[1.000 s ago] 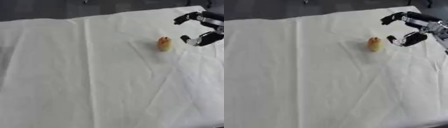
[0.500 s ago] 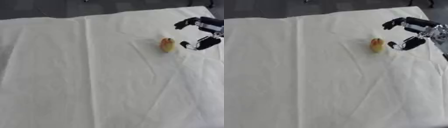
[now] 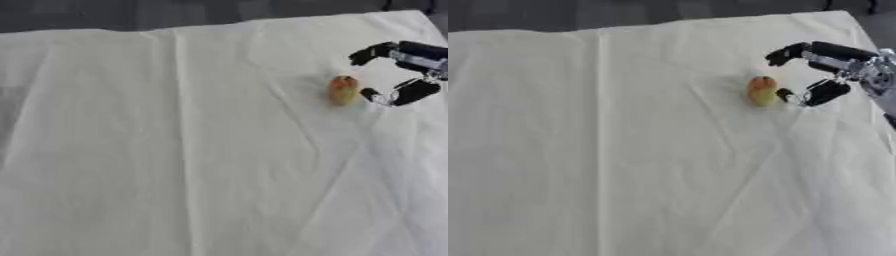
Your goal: Pick up the objects with one hand, pass them to the other hand, and then place them into the box on the other side of the table.
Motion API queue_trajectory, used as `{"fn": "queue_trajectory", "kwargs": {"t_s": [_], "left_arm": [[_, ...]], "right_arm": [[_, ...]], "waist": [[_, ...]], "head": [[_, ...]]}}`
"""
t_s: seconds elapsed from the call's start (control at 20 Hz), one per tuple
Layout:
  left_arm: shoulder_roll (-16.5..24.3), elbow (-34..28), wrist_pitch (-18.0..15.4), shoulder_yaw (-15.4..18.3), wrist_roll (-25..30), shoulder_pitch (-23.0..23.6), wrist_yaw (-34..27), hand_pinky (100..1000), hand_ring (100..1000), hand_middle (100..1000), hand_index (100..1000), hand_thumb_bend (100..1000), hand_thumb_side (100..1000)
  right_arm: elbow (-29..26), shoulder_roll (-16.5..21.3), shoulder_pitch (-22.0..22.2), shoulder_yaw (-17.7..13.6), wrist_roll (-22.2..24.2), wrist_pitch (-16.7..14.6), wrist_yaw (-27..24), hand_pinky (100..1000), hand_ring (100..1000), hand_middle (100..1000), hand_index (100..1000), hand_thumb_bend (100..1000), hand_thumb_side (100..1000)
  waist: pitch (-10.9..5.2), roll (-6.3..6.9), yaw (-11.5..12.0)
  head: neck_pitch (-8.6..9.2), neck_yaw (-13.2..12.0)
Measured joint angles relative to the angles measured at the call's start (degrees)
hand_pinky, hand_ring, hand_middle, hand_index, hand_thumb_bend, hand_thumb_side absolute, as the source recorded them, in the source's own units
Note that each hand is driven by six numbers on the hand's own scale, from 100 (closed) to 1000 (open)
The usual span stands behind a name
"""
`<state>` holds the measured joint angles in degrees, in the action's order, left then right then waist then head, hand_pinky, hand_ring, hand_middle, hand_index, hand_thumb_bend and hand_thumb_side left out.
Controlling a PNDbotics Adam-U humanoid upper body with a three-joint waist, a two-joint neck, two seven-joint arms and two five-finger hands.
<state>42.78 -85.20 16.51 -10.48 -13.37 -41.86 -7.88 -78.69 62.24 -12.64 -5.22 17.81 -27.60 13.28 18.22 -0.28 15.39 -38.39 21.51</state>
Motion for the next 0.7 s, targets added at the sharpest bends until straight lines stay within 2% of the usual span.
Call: {"fn": "queue_trajectory", "kwargs": {"t_s": [0.3, 0.7], "left_arm": [[0.0, -0.7, -0.1, 0.0, -0.1, -0.1, 0.0, 781, 661, 661, 797, 100, 747], [0.0, -0.8, -0.2, 0.0, -0.2, -0.1, 0.0, 781, 662, 661, 796, 100, 750]], "right_arm": [[0.3, -0.4, 0.2, -0.7, -0.7, 0.2, 1.3, 983, 853, 815, 940, 208, 269], [0.7, -0.6, 0.6, -1.4, -2.4, 0.7, 3.1, 981, 855, 817, 939, 243, 267]], "waist": [[1.18, -0.53, 0.5], [2.05, -0.59, 0.6]], "head": [[0.30, 0.3], [0.79, 0.4]]}}
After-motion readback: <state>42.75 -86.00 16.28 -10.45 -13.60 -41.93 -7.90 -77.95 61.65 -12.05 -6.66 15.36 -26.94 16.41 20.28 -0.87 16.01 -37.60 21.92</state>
